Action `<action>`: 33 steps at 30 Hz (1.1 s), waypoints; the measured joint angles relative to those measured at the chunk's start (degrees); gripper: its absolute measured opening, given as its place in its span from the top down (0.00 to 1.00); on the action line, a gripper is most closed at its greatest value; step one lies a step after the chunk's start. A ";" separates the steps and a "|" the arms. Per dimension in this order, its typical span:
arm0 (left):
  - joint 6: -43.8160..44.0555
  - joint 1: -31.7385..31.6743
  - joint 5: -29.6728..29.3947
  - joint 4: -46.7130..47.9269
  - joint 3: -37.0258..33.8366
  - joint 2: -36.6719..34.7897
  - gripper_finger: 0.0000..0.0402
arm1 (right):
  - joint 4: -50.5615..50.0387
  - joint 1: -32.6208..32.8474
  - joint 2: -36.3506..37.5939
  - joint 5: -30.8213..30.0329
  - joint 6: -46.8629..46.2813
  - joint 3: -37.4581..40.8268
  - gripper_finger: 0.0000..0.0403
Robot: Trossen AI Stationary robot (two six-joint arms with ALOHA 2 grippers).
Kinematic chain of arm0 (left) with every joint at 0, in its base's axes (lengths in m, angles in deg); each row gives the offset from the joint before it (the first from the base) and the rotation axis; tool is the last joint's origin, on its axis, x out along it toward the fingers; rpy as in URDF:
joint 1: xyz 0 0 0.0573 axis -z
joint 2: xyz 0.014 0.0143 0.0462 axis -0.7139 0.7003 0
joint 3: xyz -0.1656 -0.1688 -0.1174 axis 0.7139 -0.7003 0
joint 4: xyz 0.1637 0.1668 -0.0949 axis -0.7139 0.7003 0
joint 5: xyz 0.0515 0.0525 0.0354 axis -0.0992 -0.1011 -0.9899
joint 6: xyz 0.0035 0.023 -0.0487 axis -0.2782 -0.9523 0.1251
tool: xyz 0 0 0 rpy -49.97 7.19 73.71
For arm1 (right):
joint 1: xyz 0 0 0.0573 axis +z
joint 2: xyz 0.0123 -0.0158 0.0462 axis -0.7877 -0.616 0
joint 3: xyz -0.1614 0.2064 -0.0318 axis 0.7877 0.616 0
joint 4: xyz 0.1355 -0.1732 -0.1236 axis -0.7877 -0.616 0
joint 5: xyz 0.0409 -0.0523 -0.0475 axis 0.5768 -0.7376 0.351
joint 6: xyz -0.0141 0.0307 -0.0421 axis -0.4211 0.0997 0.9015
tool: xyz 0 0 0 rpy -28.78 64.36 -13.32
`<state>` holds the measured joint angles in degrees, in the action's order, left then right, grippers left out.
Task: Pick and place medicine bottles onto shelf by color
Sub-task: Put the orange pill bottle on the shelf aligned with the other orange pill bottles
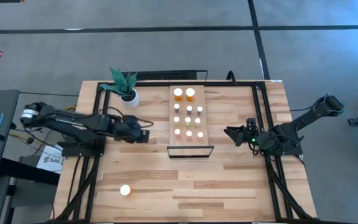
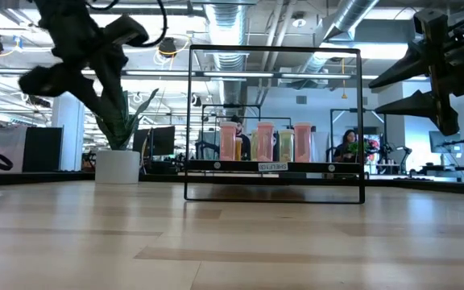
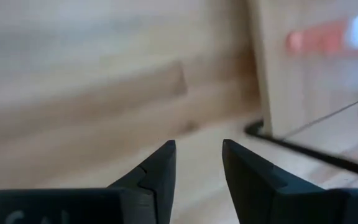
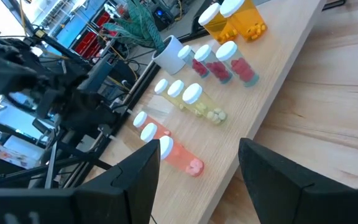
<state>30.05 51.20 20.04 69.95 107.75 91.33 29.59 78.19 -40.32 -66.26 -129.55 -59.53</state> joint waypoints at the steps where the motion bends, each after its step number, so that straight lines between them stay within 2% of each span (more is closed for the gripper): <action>1: 2.45 0.82 1.34 0.88 1.02 1.40 0.71 | -0.03 0.00 0.00 0.00 0.00 0.00 0.41; 5: 12.32 4.66 6.76 2.17 2.62 5.74 0.70 | -0.03 0.00 0.00 -0.01 0.00 0.00 0.41; 8: 18.37 8.45 8.74 1.64 2.80 6.77 0.70 | -0.13 0.00 0.00 -0.01 0.00 0.00 0.41; 19: 45.95 26.25 4.64 1.13 2.82 7.65 0.67 | -0.25 0.00 0.00 -0.01 0.00 0.00 0.41; 25: 53.07 29.89 5.29 1.59 2.82 9.30 0.57 | -0.27 0.00 0.00 -0.01 0.00 0.00 0.41; 33: 56.15 32.38 8.61 1.38 2.82 10.37 0.42 | -1.67 0.00 0.00 -0.01 0.00 0.01 0.41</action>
<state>86.19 83.57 28.65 71.33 110.57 101.71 27.92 78.20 -40.32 -66.27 -129.55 -59.52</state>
